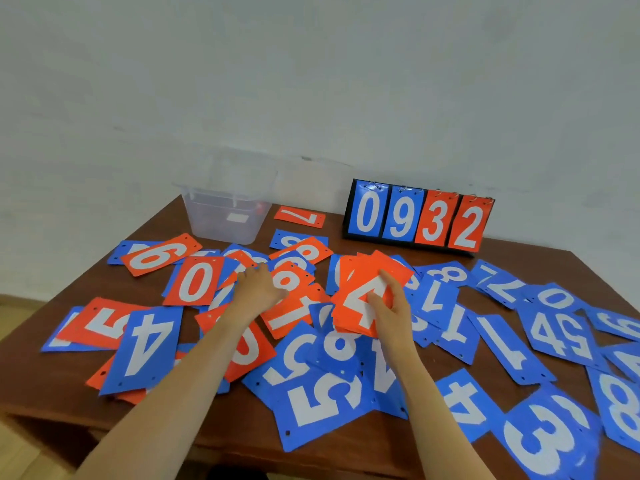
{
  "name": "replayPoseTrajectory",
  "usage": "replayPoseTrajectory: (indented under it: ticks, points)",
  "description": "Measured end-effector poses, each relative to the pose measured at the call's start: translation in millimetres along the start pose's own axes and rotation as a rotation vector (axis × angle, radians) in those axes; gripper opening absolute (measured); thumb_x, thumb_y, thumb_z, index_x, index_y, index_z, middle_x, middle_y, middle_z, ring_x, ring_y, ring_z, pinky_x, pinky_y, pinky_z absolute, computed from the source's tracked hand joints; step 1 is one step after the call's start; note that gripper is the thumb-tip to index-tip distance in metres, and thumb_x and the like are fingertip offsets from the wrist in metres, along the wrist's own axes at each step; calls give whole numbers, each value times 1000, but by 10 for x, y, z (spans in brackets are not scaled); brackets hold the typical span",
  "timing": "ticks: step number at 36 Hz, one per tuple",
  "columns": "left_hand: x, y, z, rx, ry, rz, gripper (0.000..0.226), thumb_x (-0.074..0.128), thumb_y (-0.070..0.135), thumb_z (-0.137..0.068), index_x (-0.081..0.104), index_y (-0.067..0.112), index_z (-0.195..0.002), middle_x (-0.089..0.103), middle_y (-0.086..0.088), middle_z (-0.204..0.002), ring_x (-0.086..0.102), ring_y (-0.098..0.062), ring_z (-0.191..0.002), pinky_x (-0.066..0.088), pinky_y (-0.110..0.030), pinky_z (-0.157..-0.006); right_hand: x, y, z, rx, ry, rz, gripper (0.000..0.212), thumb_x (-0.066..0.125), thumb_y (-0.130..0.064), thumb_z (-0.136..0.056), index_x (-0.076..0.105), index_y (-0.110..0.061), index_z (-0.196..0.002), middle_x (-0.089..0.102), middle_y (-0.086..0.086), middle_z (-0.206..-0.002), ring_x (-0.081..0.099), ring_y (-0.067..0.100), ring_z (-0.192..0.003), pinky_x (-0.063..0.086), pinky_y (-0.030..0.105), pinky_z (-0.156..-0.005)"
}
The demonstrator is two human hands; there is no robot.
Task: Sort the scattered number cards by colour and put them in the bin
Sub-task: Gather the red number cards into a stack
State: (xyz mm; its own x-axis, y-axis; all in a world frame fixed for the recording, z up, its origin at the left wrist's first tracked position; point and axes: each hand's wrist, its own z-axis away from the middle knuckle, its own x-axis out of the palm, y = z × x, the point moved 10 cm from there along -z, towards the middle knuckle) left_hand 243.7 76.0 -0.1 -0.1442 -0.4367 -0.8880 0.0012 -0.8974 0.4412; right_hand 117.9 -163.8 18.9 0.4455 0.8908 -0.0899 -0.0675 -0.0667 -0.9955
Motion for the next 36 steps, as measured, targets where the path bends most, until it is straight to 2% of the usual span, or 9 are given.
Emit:
replayPoseTrajectory:
  ticks: [7,12,16,18,21,23,26,30,36]
  points:
    - [47,-104,-219,-33,-101,-169,95,75,49,-71,27,12,-144,35,-13,-147,32,-33,-135,33,-47,-109,217,107,-255,52,-9,5,44,50,-21,-98,41,-43,-134,46,-8,-127,66,16,-91,55,24,-58]
    - [-15,-56,-217,-4,-44,-186,77,73,45,-76,37,17,-138,47,-8,-138,37,-31,-131,29,-46,-107,271,197,-257,74,-15,5,42,49,-21,-98,41,-43,-133,45,-8,-123,67,15,-87,52,21,-54]
    - [-214,62,-125,134,215,132,38,57,27,-93,52,12,-127,59,-9,-124,54,-26,-113,46,-41,-95,252,219,-205,53,-10,7,41,47,-19,-99,40,-44,-129,43,-9,-124,61,11,-92,53,24,-60]
    - [-303,100,-11,155,277,292,33,48,25,-97,52,10,-127,59,-8,-122,57,-24,-110,49,-35,-89,223,224,-157,48,-13,10,42,46,-18,-99,39,-44,-131,40,-10,-126,58,11,-97,53,24,-63]
    - [-441,216,238,181,350,547,29,44,25,-99,52,7,-121,62,-12,-109,60,-23,-97,48,-30,-74,153,222,-84,41,-7,10,42,45,-17,-99,39,-42,-132,38,-7,-135,54,19,-112,57,36,-79]
    - [-473,318,430,193,336,731,23,43,25,-99,51,9,-113,60,-12,-96,56,-18,-81,47,-30,-66,99,201,-22,32,-1,2,42,44,-16,-100,39,-41,-133,39,-6,-137,52,21,-116,55,40,-85]
    - [-331,519,675,181,198,922,16,41,25,-99,50,12,-104,55,-2,-90,52,-11,-76,42,-22,-64,5,161,98,28,17,-52,40,42,-15,-100,39,-40,-132,42,-8,-127,55,18,-108,56,34,-77]
    - [-32,789,991,119,27,1067,11,42,20,-97,50,14,-100,60,-3,-97,58,-14,-85,46,-24,-66,-126,100,266,-5,24,-84,43,42,-14,-100,38,-42,-132,46,-8,-128,57,20,-110,56,44,-84]
    - [191,1030,1350,90,0,1050,16,46,21,-96,52,20,-110,59,0,-114,58,-17,-105,50,-25,-75,-398,54,507,5,60,-134,40,40,-15,-100,40,-46,-125,46,-16,-114,59,17,-103,58,41,-80]
